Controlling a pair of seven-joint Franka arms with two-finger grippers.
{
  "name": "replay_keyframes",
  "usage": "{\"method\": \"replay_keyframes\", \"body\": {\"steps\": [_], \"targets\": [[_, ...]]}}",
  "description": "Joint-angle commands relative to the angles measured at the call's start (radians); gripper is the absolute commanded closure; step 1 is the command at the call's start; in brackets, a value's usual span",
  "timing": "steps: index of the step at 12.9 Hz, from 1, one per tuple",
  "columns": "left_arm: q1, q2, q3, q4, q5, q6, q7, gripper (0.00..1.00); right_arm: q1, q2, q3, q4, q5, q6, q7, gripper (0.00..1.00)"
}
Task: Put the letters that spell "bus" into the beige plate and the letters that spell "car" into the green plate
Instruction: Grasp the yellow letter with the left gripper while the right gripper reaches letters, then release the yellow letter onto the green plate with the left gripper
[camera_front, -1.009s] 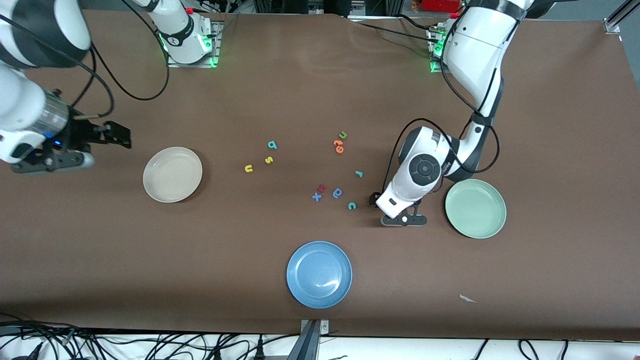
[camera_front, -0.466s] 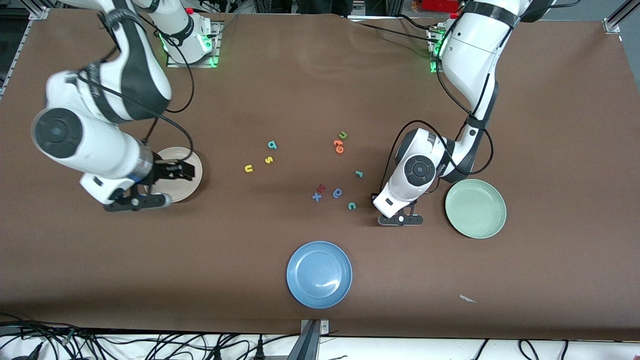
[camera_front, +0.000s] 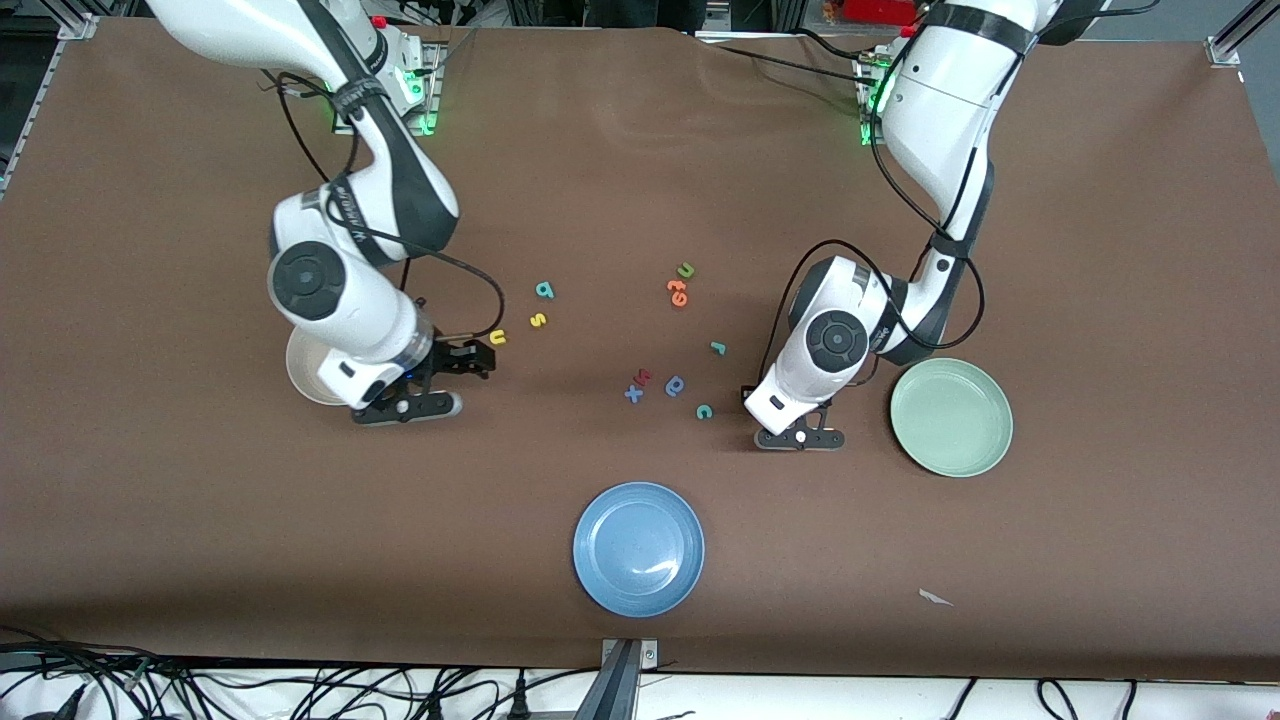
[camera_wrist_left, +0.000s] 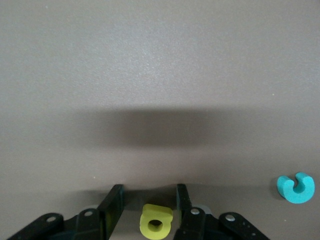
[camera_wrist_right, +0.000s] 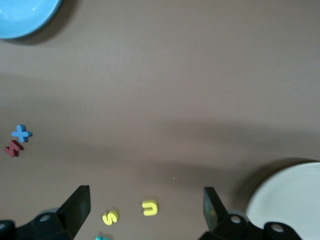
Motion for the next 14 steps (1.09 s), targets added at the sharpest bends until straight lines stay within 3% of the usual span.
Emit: {"method": "replay_keyframes", "body": {"steps": [1, 8, 11, 14], "targets": [[-0.034, -0.007, 0.007, -0.036, -0.016, -0.008, -0.019, 0.51, -0.013, -0.039, 0.023, -0.136, -0.015, 0.114, 0.01, 0.0], [-0.035, -0.013, 0.009, -0.045, -0.014, -0.008, -0.018, 0.73, -0.005, 0.007, 0.031, -0.182, -0.08, 0.146, 0.001, 0.0], [-0.035, -0.012, 0.009, -0.047, -0.013, -0.008, -0.017, 0.79, -0.007, 0.01, 0.04, -0.312, -0.095, 0.352, 0.007, 0.0], [-0.026, -0.016, 0.012, -0.039, -0.002, -0.017, -0.004, 0.83, -0.007, 0.02, 0.04, -0.362, -0.095, 0.428, 0.016, 0.0]]}}
